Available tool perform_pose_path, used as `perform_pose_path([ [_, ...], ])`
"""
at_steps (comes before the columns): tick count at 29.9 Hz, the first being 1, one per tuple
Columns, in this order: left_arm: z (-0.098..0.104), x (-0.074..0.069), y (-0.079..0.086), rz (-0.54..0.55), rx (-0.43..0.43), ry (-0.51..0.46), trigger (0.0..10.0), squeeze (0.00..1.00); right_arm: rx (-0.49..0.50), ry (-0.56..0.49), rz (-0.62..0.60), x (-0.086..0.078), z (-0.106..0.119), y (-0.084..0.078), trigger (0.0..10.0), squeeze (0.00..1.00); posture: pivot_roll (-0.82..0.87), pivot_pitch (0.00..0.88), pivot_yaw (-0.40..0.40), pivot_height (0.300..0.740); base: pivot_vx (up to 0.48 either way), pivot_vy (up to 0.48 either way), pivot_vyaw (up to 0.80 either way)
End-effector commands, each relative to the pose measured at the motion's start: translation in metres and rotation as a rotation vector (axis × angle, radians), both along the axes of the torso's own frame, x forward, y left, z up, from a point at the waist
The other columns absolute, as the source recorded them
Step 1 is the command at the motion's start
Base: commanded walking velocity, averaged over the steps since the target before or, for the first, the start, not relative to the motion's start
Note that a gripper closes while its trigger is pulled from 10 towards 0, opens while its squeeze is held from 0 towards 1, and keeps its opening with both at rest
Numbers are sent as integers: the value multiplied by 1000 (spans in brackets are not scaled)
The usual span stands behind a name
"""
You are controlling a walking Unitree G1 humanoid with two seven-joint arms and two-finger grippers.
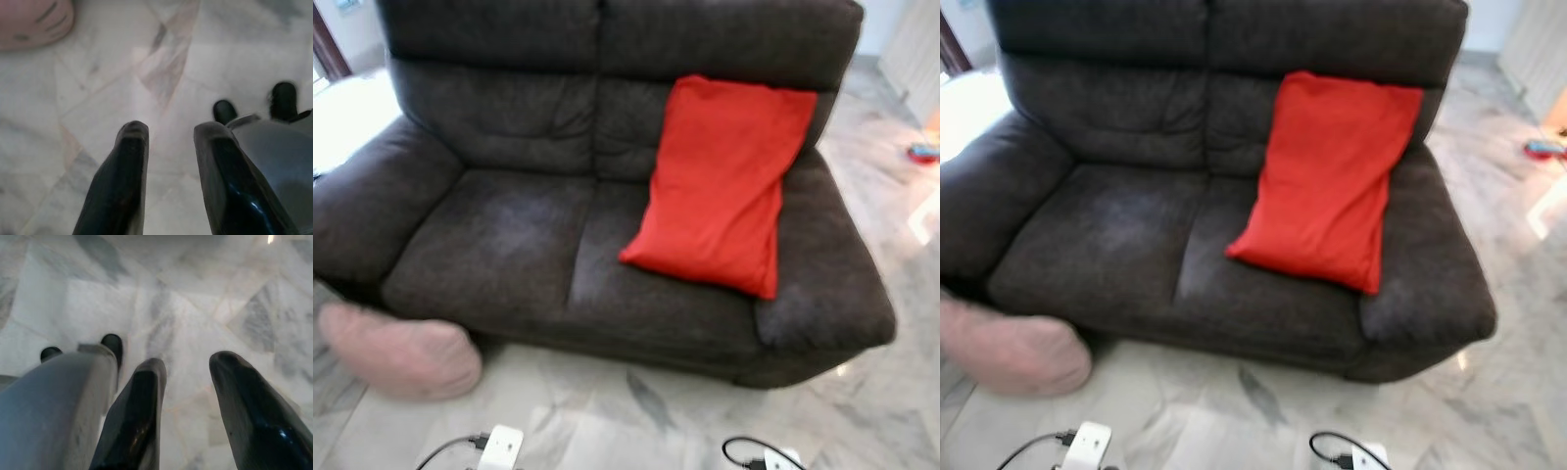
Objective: Move the pillow to the sofa from floor
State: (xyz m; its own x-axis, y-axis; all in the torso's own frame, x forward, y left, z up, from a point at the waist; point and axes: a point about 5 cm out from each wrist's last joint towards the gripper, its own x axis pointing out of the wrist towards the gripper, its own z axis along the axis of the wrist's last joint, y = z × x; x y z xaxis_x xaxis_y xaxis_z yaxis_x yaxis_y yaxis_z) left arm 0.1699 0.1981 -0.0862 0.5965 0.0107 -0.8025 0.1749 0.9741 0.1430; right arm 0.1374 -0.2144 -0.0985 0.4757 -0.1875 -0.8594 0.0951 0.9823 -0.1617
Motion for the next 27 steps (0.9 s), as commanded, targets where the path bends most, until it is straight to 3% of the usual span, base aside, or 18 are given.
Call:
perform_pose_path([
  [1,-4,-9,4,9,10,36,10000,0,11,26,-5,-10,-4,4,10000,0,41,87,20,740,0,364,0],
  [15,-4,-9,5,9,9,38,10000,0,-2,26,-13,-13,-1,-16,10000,0,43,92,21,740,0,363,0],
  [27,-4,-10,6,8,8,40,10000,0,15,25,0,-8,-3,0,10000,0,44,101,22,740,0,363,-295],
])
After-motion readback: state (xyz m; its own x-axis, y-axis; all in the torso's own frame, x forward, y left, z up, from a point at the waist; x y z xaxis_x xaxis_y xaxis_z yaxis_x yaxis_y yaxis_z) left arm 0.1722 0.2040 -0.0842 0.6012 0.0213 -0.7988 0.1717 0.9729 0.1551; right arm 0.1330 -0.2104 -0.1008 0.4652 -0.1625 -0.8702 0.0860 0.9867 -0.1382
